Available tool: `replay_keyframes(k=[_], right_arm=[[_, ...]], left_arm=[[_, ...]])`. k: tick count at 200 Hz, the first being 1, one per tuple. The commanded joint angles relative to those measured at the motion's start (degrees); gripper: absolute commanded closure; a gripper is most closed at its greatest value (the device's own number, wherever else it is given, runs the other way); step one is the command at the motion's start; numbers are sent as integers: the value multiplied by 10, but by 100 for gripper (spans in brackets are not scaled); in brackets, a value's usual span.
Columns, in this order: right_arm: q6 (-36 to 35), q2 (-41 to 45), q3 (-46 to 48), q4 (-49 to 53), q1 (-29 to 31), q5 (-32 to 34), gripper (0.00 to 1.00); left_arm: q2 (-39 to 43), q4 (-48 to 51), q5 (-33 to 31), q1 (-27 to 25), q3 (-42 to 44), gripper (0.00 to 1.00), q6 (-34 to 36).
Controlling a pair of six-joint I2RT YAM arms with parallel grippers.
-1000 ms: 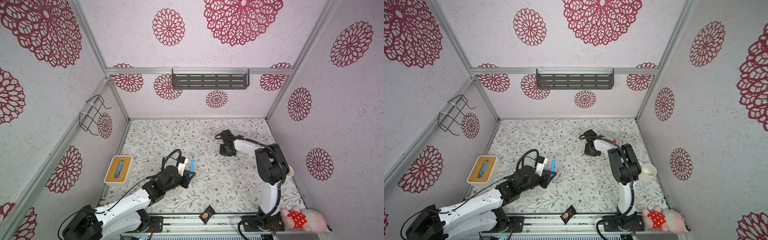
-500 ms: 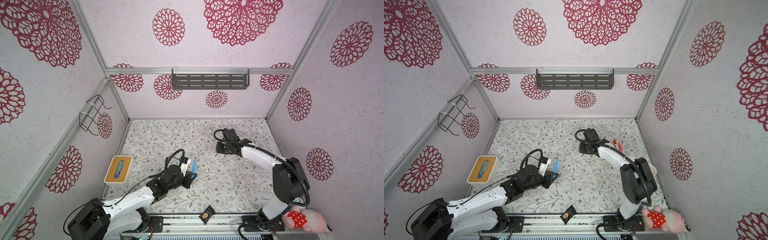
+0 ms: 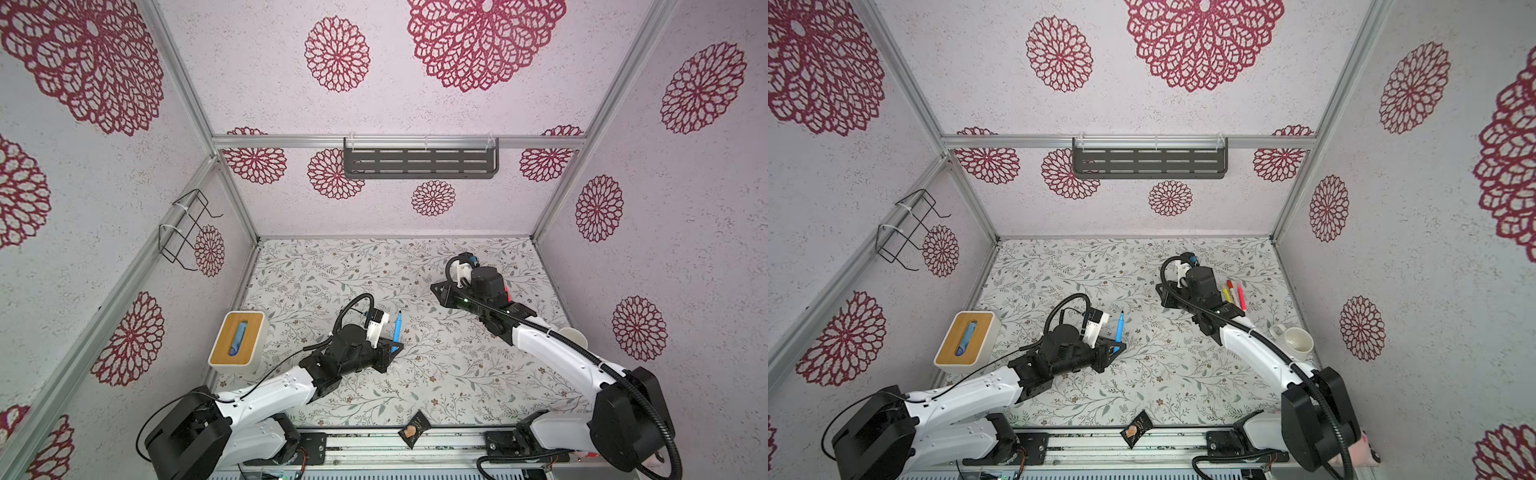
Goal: Insert the pens into the pen caps
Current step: 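Carry the translucent cap with the right gripper above the blue marker tip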
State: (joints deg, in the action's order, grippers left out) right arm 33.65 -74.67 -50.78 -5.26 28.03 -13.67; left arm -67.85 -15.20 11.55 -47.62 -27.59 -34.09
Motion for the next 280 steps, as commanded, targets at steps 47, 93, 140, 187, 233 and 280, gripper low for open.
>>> replay_keyframes(k=[47,93,140,187,233,280], right_arm=[[88,28,49,-217,4,-104,80],[93,30,55,-240,22,-108,80],[98,38,68,-270,36,-114,80],[110,40,86,-300,48,-121,80],[113,46,90,-310,59,-119,80],[123,46,104,-337,66,-123,81]], left_arm=[[-21,-36,6,-23,-24,100,-2],[-33,-46,16,-24,-35,100,-2],[-37,-46,19,-24,-47,100,4],[-37,-45,19,-24,-50,100,5],[-37,-43,16,-24,-55,100,7],[-33,-41,6,-24,-56,100,14]])
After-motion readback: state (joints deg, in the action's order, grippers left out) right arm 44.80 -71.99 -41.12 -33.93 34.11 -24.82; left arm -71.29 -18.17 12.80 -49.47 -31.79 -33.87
